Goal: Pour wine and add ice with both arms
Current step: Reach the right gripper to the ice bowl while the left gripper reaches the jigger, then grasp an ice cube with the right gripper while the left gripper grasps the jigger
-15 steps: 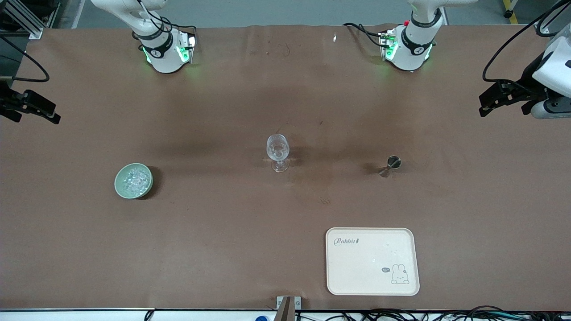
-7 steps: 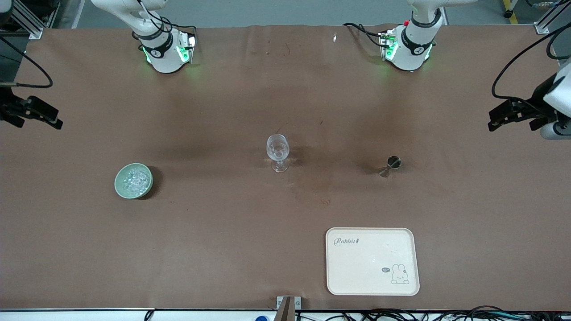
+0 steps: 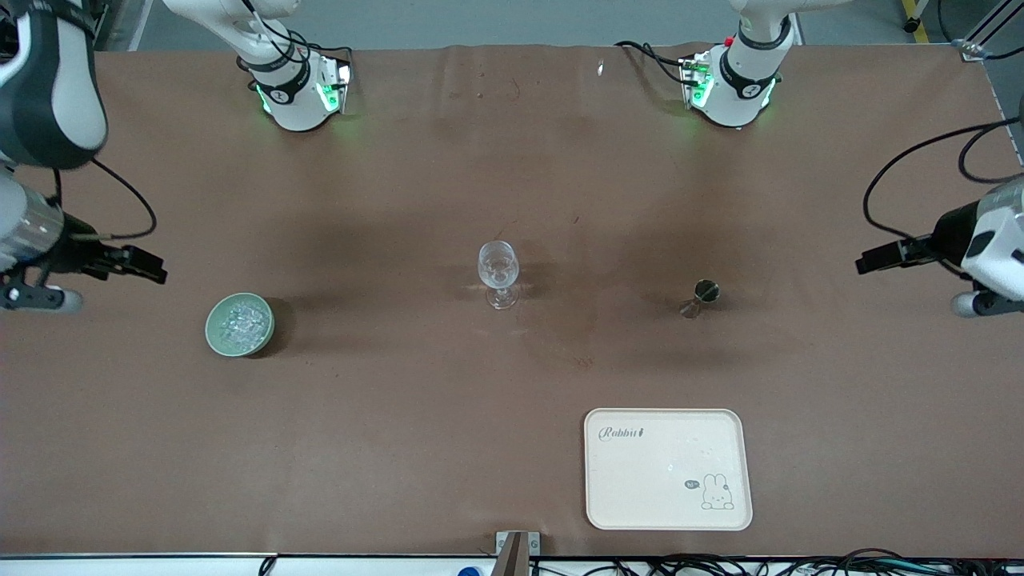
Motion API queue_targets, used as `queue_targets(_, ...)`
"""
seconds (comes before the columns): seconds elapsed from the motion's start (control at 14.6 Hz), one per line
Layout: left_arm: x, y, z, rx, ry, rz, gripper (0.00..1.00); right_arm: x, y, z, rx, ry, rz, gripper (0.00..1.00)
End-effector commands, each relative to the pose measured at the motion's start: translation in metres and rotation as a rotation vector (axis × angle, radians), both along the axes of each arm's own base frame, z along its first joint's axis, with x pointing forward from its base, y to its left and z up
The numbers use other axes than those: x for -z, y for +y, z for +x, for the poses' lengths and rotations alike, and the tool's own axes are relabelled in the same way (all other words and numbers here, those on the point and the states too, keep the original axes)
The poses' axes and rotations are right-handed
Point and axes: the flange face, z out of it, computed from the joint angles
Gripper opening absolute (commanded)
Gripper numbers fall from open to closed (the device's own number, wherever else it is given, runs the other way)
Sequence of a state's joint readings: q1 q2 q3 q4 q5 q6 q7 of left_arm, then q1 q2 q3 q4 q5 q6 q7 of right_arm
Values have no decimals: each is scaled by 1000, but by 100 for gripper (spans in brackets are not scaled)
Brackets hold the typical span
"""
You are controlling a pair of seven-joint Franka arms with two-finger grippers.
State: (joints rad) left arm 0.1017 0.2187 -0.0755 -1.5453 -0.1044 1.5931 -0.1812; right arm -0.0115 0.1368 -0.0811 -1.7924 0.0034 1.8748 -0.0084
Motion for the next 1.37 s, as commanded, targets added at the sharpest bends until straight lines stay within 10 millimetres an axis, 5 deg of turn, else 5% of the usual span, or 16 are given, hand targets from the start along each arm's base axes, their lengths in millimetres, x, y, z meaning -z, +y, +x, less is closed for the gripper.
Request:
queue_targets(0.0, 26, 16, 13, -161, 51, -66, 96, 43, -5, 15, 18, 29, 6, 100)
queue_targets(0.41, 147, 60, 34, -538, 276, -279, 96, 111, 3, 38, -3, 2, -5, 100)
queue_targets(0.62, 208, 73, 30, -677, 390, -432, 94, 147, 9, 25, -11, -25, -8, 99)
queue_targets(1.1, 293, 47, 2, -882, 544, -539, 91, 214, 20, -17, -29, -85, -13, 91)
queue_targets(1.3, 322, 38, -12, -946, 619, -601, 91, 222, 24, -24, -29, -91, -14, 87)
